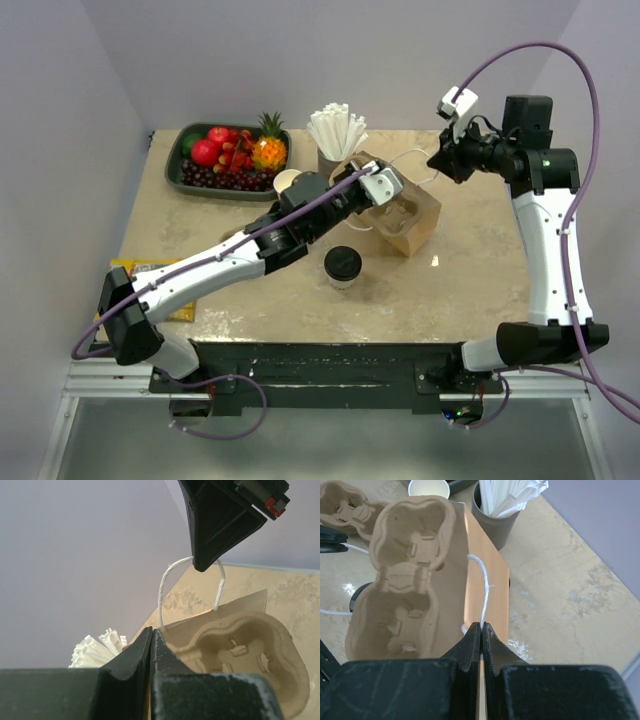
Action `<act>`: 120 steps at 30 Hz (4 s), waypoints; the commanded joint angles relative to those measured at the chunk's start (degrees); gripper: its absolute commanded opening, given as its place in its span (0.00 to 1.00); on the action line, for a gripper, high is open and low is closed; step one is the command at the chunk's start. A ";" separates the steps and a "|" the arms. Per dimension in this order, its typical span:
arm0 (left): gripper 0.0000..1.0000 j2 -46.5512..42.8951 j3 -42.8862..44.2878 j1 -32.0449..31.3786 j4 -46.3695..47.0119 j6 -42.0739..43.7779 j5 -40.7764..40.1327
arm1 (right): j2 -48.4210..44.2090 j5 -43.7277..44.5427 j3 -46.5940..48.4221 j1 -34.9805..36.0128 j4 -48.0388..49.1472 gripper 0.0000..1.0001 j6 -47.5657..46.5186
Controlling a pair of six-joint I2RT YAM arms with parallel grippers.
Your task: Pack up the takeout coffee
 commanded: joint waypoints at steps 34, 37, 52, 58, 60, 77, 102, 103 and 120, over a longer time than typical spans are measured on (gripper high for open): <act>0.60 4.27 12.51 6.49 -30.81 -29.86 10.13 | -3.91 -4.81 -2.07 0.13 2.94 0.00 6.46; 0.59 4.97 11.99 6.49 -30.46 -29.86 11.44 | -3.91 -4.90 -1.90 0.13 2.93 0.00 6.37; 0.56 8.49 13.48 6.49 -32.12 -28.90 13.03 | -3.82 -4.99 -2.42 0.13 3.02 0.00 6.28; 0.42 9.28 14.01 6.49 -32.91 -28.89 15.57 | -3.82 -5.16 -2.16 0.13 2.85 0.00 6.46; 0.36 9.37 13.75 6.49 -33.09 -28.98 16.28 | -3.82 -5.08 -2.25 0.13 2.67 0.00 6.37; 0.29 5.68 12.69 6.93 -25.89 -31.62 15.93 | -5.23 -4.73 -4.71 0.22 2.58 0.00 8.57; 0.29 7.52 9.61 12.29 -20.17 -37.51 28.51 | -5.58 -7.10 -3.65 0.22 1.00 0.00 9.45; 0.29 7.61 9.70 12.47 -20.26 -37.51 27.02 | -5.58 -7.45 -3.65 0.22 0.91 0.00 9.36; 0.27 10.86 9.17 14.75 -19.73 -34.26 24.28 | -3.82 -11.40 -1.81 0.22 -0.32 0.00 8.48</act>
